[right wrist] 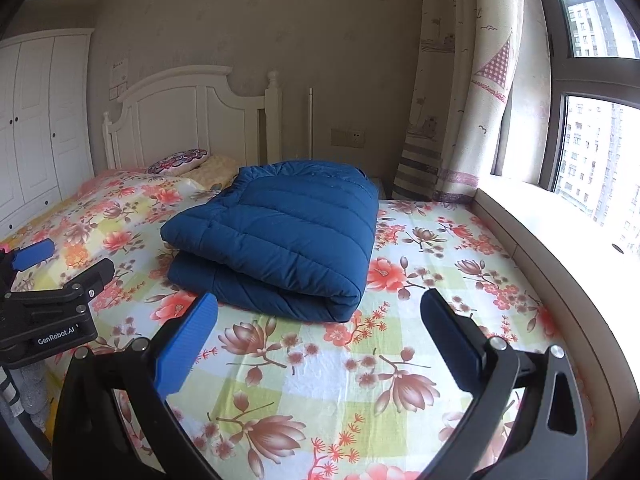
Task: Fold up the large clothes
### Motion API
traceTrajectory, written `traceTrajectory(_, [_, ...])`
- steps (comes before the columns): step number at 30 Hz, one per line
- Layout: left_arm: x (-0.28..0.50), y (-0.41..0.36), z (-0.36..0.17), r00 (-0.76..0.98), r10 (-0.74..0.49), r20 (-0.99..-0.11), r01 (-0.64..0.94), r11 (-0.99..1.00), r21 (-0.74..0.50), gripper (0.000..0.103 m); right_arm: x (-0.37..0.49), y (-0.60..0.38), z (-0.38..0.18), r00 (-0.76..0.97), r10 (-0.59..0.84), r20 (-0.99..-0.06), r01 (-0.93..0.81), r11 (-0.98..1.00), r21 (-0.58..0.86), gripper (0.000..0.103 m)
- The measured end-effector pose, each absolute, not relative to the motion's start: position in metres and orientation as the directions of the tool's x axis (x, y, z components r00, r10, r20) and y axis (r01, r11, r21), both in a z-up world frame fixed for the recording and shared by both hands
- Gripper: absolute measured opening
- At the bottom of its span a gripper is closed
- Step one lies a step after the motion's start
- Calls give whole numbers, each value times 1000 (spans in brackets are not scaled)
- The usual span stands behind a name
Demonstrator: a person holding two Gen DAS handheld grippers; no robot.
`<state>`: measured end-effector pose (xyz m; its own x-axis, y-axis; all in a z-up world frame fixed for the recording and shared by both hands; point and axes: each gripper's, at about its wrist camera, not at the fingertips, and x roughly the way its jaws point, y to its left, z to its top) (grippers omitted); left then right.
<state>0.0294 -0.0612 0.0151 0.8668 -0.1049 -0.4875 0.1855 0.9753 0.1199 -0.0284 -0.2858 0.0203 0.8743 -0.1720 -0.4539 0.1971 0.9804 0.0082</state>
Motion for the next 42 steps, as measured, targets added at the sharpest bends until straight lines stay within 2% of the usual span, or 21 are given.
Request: traceTrajectory(42, [25,-63,19,869,-106,-483,185,975,119,99,-32,-281,27,887,-159,-434,181,983,11,101])
